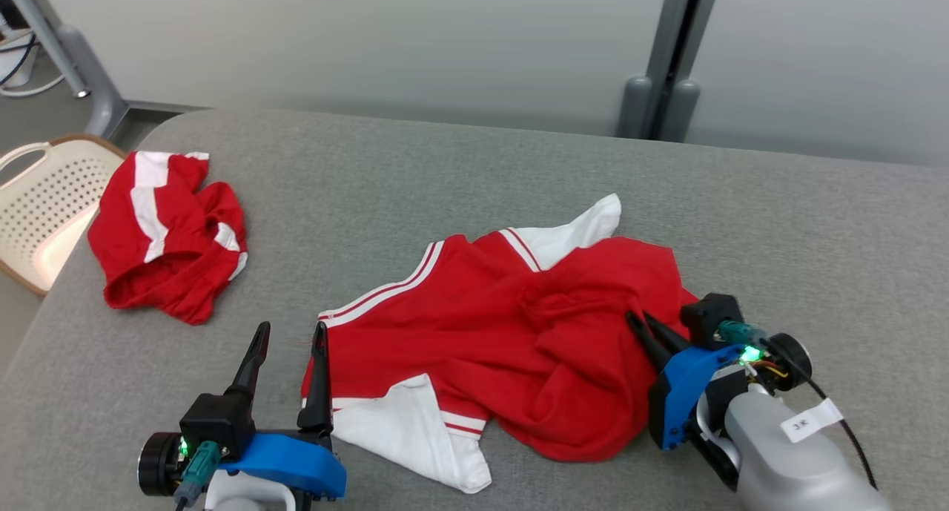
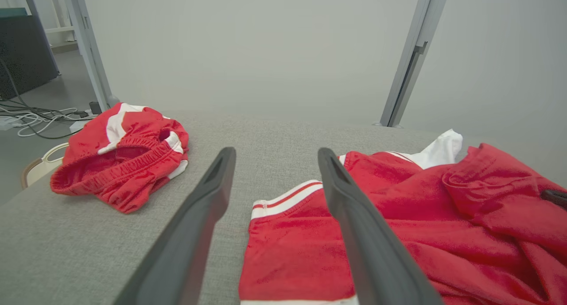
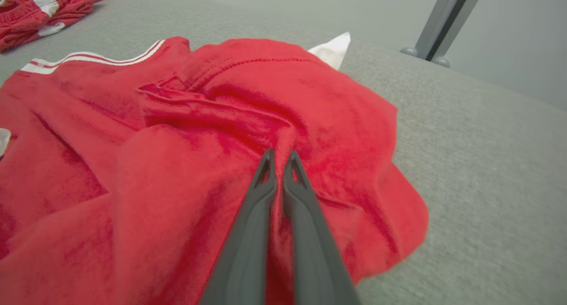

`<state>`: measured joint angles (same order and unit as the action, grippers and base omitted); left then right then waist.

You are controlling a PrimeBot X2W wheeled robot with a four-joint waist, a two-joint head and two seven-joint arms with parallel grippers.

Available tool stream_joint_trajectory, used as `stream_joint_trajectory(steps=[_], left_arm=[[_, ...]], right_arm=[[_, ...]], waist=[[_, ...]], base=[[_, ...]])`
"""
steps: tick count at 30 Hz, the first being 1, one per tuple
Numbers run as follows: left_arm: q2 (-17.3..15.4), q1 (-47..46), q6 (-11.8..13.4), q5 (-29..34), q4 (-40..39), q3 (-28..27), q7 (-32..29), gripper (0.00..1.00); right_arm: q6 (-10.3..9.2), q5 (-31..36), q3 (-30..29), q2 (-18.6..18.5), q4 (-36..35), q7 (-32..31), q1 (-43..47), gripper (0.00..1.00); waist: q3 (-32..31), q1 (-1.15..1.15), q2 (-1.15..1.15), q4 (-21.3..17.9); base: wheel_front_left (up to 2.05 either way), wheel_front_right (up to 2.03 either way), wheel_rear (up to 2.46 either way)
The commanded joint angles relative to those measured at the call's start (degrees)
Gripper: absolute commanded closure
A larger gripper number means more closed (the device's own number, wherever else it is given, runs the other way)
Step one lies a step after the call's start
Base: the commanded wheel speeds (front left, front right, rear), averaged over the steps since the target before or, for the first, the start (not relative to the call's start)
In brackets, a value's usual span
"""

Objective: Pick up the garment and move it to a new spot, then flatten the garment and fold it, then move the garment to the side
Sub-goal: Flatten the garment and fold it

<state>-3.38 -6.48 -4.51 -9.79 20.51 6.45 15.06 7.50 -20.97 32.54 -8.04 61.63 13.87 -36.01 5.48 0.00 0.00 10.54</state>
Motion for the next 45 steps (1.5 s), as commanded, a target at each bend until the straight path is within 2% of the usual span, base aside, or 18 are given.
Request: stream_joint_trajectory(steps=[1, 5, 9, 12, 18, 22, 23, 24, 25, 33, 40, 45], left_arm=[[-0.02, 0.47, -0.09, 0.12, 0.1, -0.27, 0.16, 0.0], [0.08, 1.32, -0.18, -0.02, 0.08, -0.73, 0.16, 0.0], [0.15, 1.38, -0.25, -0.29, 0.01, -1.0, 0.16, 0.0], [0.25, 0.7, -0.21, -0.3, -0.02, -0.89, 0.16, 0.0], [0.3, -0.02, -0.31, -0.02, 0.08, -0.93, 0.16, 0.0], [0.36, -0.5, -0.35, 0.16, 0.22, -0.95, 0.16, 0.0], [0.37, -0.5, -0.35, 0.18, 0.18, -1.1, 0.16, 0.0], [0.37, -0.48, -0.39, 0.25, 0.16, -1.19, 0.16, 0.0], [0.38, -0.47, -0.43, 0.35, 0.18, -1.21, 0.16, 0.0], [0.39, -0.45, -0.75, 0.87, 0.31, -1.39, 0.16, 0.0], [0.4, -0.01, -0.99, 1.35, 0.29, -1.59, 0.16, 0.0], [0.36, 0.31, -1.01, 1.72, 0.29, -1.94, 0.16, 0.0]], right_arm=[[-0.01, -1.45, -0.37, -1.4, -1.81, 0.82, 0.79, 1.0], [-0.01, -4.46, -2.1, -4.11, -8.64, 1.32, 4.48, 1.0], [-0.01, -5.64, -6.76, -7.41, -18.5, 1.36, 10.44, 1.0], [-0.01, -6.85, -11.21, -7.96, -24.85, 1.36, 15.72, 1.0], [-0.01, -7.97, -18.43, -6.43, -31.61, 1.38, 24.26, 1.0], [-0.01, -6.82, -24.06, -3.77, -34.74, 1.37, 30.08, 1.0], [-0.01, -5.95, -25.15, -3.2, -35.53, 1.36, 31.14, 0.96], [-0.01, -4.78, -25.88, -2.82, -36.39, 1.36, 31.92, 0.55], [-0.01, -3.67, -26.71, -2.3, -37.31, 1.36, 32.51, 0.0], [-0.01, 4.95, -31.55, 0.72, -49.81, 1.36, 34.31, 0.0], [-0.01, 11.42, -29.85, 2.78, -61.13, 1.35, 35.81, 0.0], [-0.01, 14.08, -27.69, 3.99, -62.97, 1.35, 37.93, 0.0]], waist=[[-0.9, 0.0, 0.0, -1.44], [-1.41, 0.0, 0.0, -4.17], [-0.94, 0.0, 0.0, -6.76], [-0.17, 0.0, 0.0, -8.16], [0.95, 0.0, 0.0, -9.58], [1.16, 0.0, 0.0, -9.71], [1.2, 0.0, 0.0, -9.83], [1.21, 0.0, 0.0, -9.89], [1.24, 0.0, 0.0, -9.89], [0.85, 0.0, 0.0, -9.53], [0.33, 0.0, 0.0, -8.51], [0.04, 0.0, 0.0, -7.82]], base=[[0.0, 0.0, 0.0], [0.0, 0.0, 0.0], [0.0, 0.0, 0.0], [0.0, 0.0, 0.0], [0.0, 0.0, 0.0], [0.0, 0.0, 0.0], [0.0, 0.0, 0.0], [0.0, 0.0, 0.0], [0.0, 0.0, 0.0], [0.0, 0.0, 0.0], [0.0, 0.0, 0.0], [0.0, 0.0, 0.0]])
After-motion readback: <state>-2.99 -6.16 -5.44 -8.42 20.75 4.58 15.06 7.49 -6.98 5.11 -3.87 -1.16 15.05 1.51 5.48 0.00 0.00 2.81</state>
